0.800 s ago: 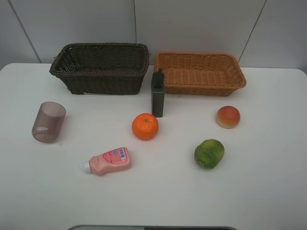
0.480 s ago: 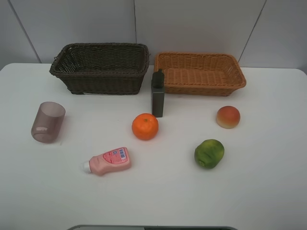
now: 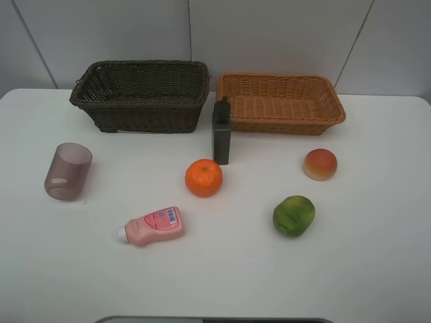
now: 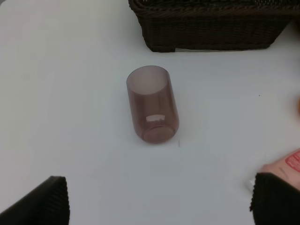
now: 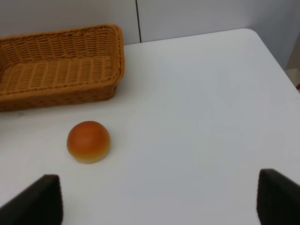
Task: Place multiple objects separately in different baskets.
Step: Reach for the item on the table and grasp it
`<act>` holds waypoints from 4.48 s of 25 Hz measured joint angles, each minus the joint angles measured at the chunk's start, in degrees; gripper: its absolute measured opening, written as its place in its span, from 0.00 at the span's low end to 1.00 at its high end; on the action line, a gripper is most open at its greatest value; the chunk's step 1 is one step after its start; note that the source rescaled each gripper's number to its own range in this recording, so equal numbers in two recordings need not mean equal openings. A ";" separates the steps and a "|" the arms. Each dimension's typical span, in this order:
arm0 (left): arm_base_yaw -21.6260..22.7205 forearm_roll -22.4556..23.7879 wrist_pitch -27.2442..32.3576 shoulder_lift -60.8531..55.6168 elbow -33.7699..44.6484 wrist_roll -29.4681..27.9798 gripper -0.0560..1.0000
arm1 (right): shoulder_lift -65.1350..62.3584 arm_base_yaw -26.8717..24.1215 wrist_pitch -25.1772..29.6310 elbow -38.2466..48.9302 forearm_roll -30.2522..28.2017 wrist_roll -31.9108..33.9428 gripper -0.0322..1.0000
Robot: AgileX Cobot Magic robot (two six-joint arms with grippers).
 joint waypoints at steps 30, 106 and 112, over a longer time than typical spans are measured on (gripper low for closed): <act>0.00 0.00 0.00 0.00 0.00 0.00 0.96 | 0.00 0.00 0.00 0.00 0.00 0.00 0.86; 0.00 -1.16 -31.99 96.64 -20.59 -7.50 0.97 | 0.00 0.00 0.00 0.00 0.00 0.00 0.86; 0.00 -1.56 -33.72 99.07 -20.59 -7.46 0.98 | 0.00 0.00 0.00 0.00 0.00 0.00 0.86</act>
